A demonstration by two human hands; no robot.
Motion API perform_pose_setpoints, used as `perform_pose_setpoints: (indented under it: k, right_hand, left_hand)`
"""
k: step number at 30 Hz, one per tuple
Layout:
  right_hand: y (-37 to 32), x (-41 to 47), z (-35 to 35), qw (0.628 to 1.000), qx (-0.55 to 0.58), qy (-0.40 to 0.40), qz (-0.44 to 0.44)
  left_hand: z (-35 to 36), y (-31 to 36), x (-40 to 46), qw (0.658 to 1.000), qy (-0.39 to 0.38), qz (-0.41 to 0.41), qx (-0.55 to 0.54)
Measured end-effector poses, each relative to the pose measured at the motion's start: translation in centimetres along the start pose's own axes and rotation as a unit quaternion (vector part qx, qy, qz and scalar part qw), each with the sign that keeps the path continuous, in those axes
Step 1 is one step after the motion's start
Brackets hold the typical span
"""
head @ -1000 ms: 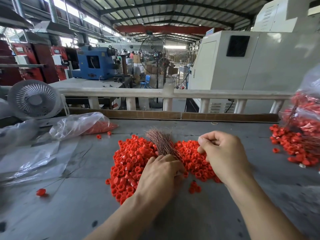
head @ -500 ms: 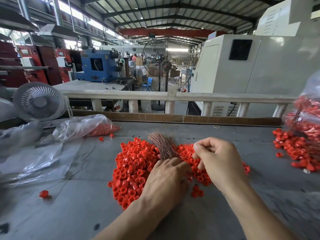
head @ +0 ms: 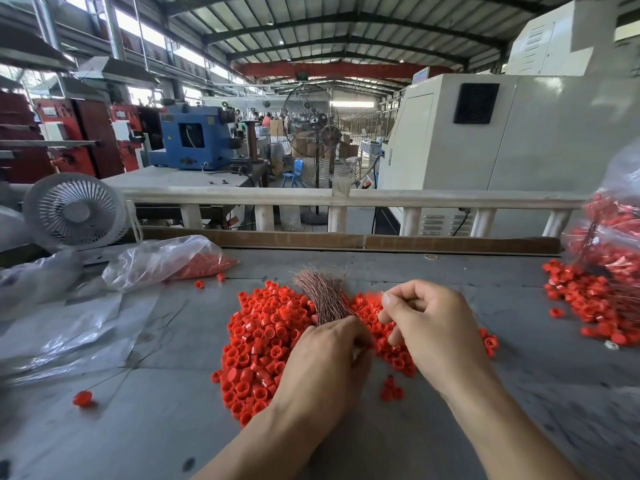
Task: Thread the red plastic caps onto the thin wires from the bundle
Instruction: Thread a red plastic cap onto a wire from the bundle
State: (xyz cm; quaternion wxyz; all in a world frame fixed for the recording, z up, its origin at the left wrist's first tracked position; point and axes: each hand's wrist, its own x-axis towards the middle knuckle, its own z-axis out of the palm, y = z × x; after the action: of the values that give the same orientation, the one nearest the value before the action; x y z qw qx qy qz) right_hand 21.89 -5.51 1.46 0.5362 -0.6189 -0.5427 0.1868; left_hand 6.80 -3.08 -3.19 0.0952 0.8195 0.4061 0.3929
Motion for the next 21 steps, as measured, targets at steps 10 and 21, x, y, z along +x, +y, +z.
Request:
perform_pose_setpoints:
  k: [10,21]
  right_hand:
    - [-0.2,-0.4,0.7,0.988,0.117,-0.099,0.032]
    - [-0.2,-0.7,1.2,0.983,0.131,-0.127,0.019]
  left_hand:
    - [-2.0,-0.5,0.4,0.923,0.071,-0.173,-0.335]
    - [-2.4,0.0,0.3,0.888,0.08,-0.177,-0.417]
